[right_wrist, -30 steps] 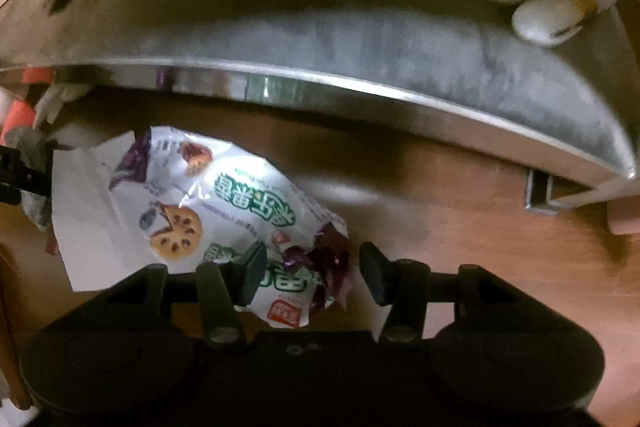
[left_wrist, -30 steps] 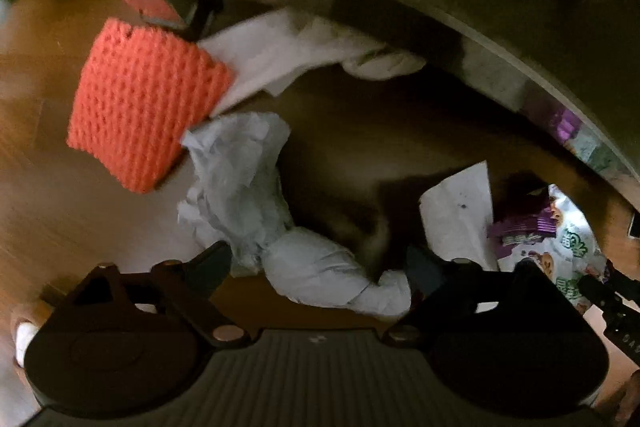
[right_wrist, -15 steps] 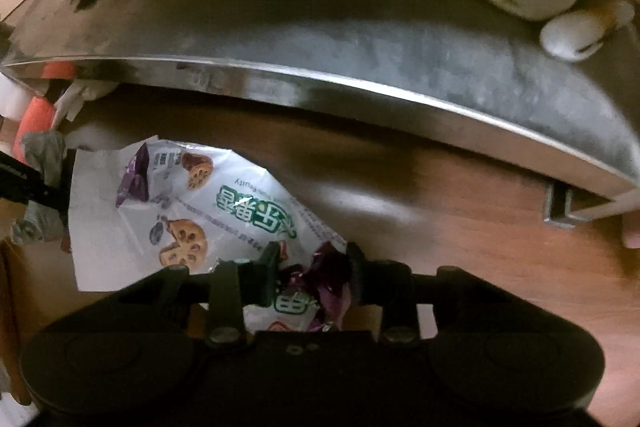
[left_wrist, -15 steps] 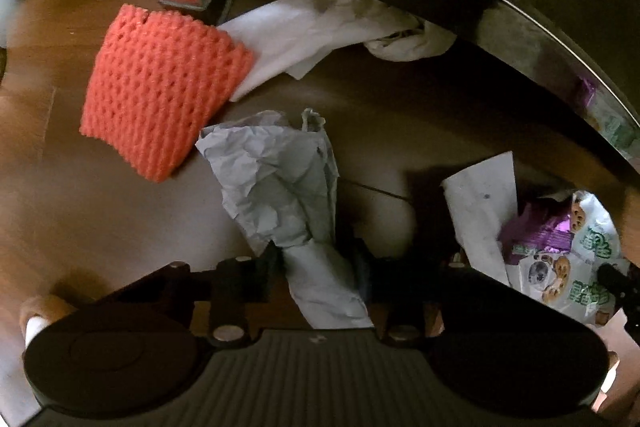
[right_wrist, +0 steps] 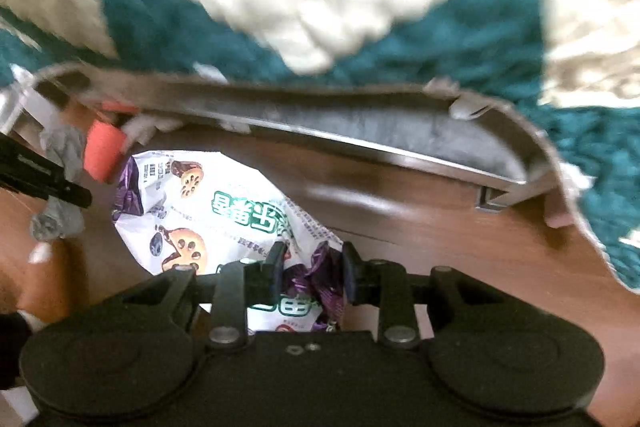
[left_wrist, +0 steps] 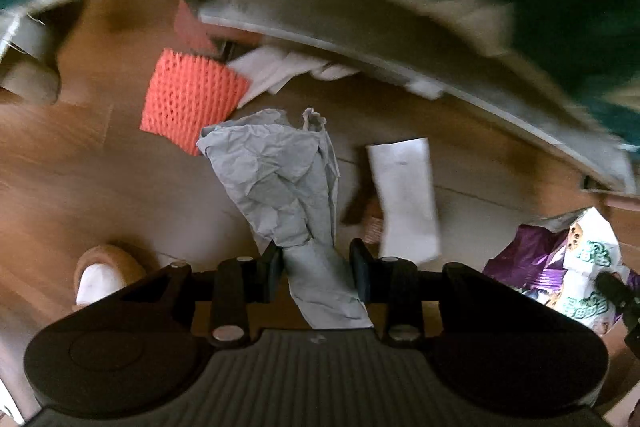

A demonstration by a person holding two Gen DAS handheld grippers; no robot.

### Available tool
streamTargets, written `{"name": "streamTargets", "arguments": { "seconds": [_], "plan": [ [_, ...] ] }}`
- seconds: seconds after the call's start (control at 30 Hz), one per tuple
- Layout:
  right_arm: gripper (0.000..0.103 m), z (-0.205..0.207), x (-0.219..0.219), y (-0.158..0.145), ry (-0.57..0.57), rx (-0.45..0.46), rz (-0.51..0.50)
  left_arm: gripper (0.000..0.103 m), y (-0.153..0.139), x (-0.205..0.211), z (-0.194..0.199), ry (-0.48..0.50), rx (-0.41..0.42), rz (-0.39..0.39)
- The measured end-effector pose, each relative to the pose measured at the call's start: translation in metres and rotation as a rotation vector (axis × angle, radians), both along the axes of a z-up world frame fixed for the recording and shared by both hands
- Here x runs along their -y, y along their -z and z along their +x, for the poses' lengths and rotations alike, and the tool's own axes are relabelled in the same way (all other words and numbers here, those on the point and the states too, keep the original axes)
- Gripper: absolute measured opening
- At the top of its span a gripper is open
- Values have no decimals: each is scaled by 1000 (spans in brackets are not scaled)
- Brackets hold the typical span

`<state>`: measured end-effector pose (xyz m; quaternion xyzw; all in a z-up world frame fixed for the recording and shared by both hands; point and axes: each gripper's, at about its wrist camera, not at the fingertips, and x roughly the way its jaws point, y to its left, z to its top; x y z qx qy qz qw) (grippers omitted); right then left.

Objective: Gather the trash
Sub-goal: 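Grasp the grey crumpled paper with left tool while right tool grasps the snack wrapper, then carry the grey paper with left tool while right tool carries the snack wrapper to the wastebasket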

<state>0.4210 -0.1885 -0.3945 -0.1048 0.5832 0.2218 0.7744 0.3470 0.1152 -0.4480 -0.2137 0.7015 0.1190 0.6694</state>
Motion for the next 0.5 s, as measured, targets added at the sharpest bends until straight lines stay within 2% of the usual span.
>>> {"name": "streamTargets", "arguments": {
  "seconds": [0.13, 0.5],
  "plan": [
    [28, -22, 3, -52, 37, 35, 35, 35, -49, 8, -17, -11, 66, -30],
    [28, -95, 12, -192, 90, 208, 143, 35, -210, 23, -85, 27, 354, -57]
  ]
}}
